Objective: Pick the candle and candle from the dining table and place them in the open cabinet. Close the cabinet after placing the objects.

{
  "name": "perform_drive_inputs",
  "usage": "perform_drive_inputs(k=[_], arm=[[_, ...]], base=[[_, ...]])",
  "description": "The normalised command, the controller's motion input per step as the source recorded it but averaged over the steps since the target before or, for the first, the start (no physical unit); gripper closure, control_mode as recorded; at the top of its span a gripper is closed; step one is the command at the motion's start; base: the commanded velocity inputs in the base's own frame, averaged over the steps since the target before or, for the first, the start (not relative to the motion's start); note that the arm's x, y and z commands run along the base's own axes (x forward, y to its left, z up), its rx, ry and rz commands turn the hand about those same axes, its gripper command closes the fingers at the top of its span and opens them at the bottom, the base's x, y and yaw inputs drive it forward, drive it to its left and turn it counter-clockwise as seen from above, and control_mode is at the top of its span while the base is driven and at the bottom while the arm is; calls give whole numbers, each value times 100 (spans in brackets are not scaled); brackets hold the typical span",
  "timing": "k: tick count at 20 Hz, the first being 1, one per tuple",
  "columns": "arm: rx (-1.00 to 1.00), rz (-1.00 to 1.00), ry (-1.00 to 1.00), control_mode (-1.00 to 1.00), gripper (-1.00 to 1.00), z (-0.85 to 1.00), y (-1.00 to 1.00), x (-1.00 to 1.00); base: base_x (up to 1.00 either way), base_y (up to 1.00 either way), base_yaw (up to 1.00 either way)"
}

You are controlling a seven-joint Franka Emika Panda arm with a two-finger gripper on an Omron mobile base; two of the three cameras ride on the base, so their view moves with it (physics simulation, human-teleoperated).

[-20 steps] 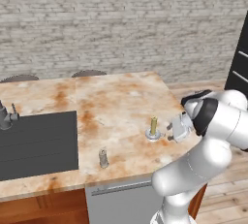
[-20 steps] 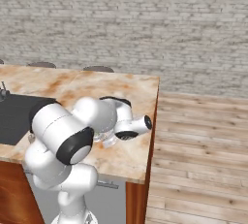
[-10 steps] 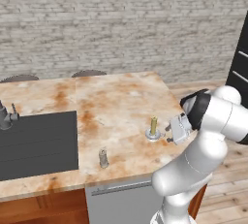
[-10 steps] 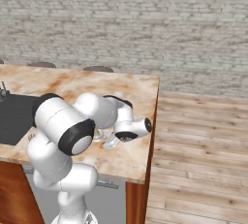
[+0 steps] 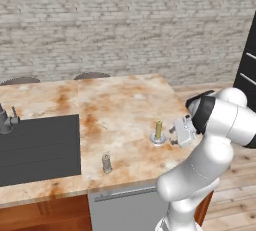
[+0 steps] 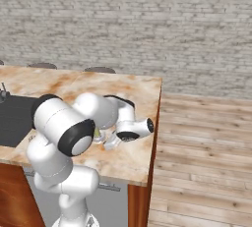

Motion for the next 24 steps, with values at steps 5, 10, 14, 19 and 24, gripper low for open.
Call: perform_drive_inputs(k=[5,10,14,19,24], arm=[[0,-1,0,-100,-100,1,14,0],[0,0,0,-100,-100,0,4,0],[0,0,0,-100,-100,0,0,0],[0,0,0,-100,-100,0,0,0],[0,0,0,-100,100,0,3,0]], base=[[0,0,0],[0,0,0],[0,0,0],[0,0,0],[0,0,0]])
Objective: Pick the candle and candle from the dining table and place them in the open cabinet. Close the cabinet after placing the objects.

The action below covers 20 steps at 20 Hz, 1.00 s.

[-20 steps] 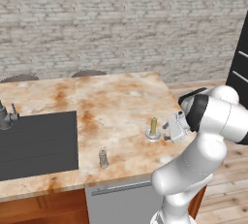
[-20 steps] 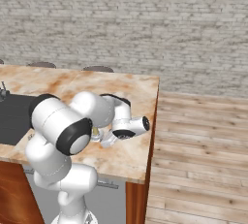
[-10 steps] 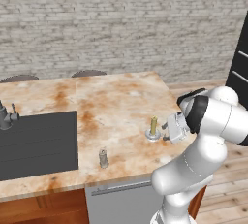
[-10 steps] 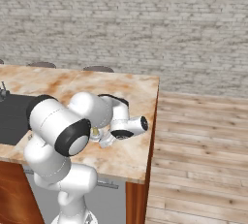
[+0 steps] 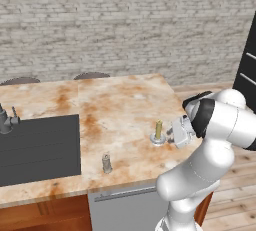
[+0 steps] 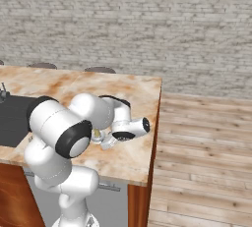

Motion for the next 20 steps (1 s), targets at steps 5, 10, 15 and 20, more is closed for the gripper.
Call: perform_drive_inputs(k=[5,10,15,20], arm=[[0,0,-1,-100,100,0,0,-1],[0,0,0,-100,100,-2,0,-7],[0,0,0,-100,100,0,0,-11],[0,-2,0,-100,100,23,1,-10]], base=[[0,0,0],[0,0,0],[0,0,0],[0,0,0]])
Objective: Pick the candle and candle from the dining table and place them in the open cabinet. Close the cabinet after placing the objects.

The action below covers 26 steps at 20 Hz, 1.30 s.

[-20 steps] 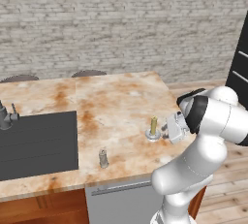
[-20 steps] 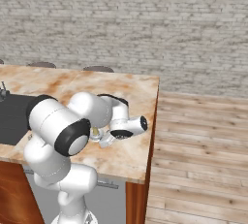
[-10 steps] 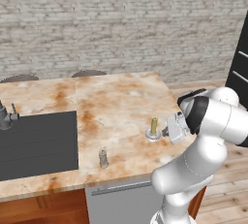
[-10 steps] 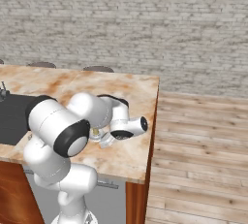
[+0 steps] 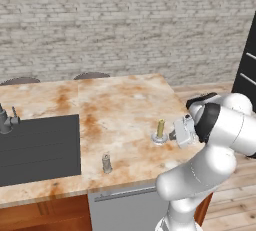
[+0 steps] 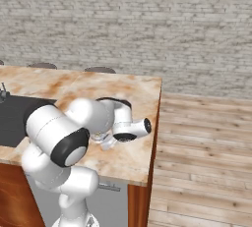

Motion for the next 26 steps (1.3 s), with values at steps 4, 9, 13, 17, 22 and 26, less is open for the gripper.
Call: perform_drive_inputs(k=[4,9,13,17,22,26], arm=[[0,0,0,-100,100,33,2,-1],[0,-1,0,-100,100,31,0,-1],[0,-1,0,-100,100,31,0,-3],[0,-2,0,-100,100,33,0,-3],[0,-3,0,-100,100,13,5,0],[0,-1,0,-100,100,0,0,0]], base=[[0,0,0],[0,0,0],[0,0,0],[0,0,0],[0,0,0],[0,0,0]])
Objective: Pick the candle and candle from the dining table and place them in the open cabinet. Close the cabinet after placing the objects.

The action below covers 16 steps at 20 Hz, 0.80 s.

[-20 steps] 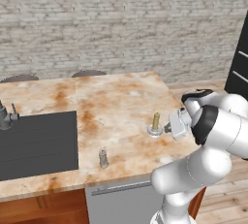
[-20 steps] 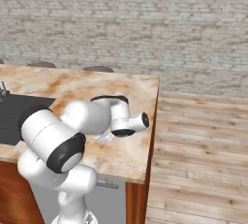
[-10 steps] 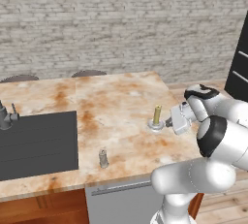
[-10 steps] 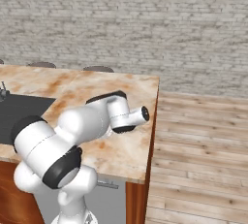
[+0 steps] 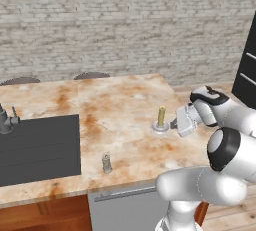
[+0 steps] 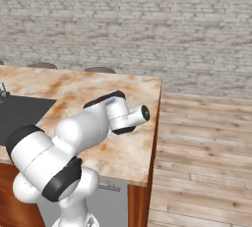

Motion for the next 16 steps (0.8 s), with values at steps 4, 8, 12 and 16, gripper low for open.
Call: perform_drive_inputs(k=[4,8,12,16], arm=[[0,0,0,100,100,0,0,0],[0,0,0,100,100,0,0,0],[0,0,0,100,100,0,0,0],[0,0,0,100,100,0,0,0]], base=[[-25,0,-2],[-39,0,-7],[-29,-4,-9],[-7,-1,-6]])
